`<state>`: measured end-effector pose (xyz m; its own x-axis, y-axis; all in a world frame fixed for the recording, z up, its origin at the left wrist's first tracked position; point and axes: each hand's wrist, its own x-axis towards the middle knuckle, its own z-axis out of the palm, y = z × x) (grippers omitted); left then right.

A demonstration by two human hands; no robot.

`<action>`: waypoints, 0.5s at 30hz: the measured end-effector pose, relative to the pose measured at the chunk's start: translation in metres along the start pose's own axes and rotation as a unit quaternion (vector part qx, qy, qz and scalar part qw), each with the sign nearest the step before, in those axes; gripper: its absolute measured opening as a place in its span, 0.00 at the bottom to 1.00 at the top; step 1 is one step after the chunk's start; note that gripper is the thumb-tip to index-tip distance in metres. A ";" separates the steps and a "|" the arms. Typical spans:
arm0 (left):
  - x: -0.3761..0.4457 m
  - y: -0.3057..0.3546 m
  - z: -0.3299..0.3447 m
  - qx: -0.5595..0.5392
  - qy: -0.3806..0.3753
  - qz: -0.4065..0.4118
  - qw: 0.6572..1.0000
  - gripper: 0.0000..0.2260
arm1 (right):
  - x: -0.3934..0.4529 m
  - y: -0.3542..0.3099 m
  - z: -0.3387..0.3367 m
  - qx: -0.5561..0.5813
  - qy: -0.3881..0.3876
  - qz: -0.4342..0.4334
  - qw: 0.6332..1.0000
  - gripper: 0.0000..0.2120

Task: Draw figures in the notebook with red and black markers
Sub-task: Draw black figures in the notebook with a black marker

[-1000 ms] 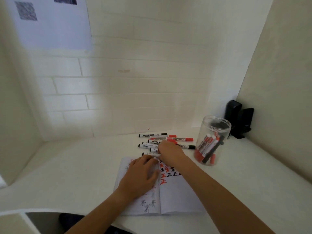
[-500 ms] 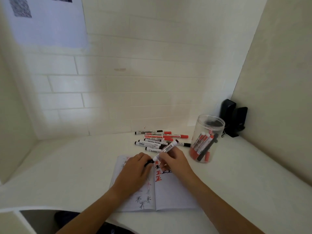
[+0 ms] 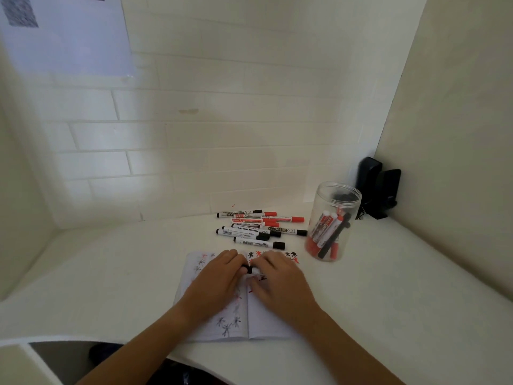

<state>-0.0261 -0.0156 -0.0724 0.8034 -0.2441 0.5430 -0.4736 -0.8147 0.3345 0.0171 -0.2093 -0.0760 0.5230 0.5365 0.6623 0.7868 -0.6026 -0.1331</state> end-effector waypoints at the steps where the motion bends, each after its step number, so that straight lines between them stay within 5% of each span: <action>1: 0.000 0.000 0.000 -0.002 -0.002 0.005 1.000 0.15 | -0.001 -0.004 0.003 -0.002 -0.015 -0.002 1.000 0.11; 15: -0.001 -0.004 0.001 0.016 -0.002 0.069 0.997 0.06 | -0.001 -0.015 -0.004 -0.074 -0.050 0.004 0.996 0.13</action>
<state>-0.0246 -0.0127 -0.0746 0.7326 -0.3576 0.5792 -0.5688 -0.7889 0.2324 0.0034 -0.2028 -0.0718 0.5646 0.5836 0.5836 0.7300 -0.6831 -0.0232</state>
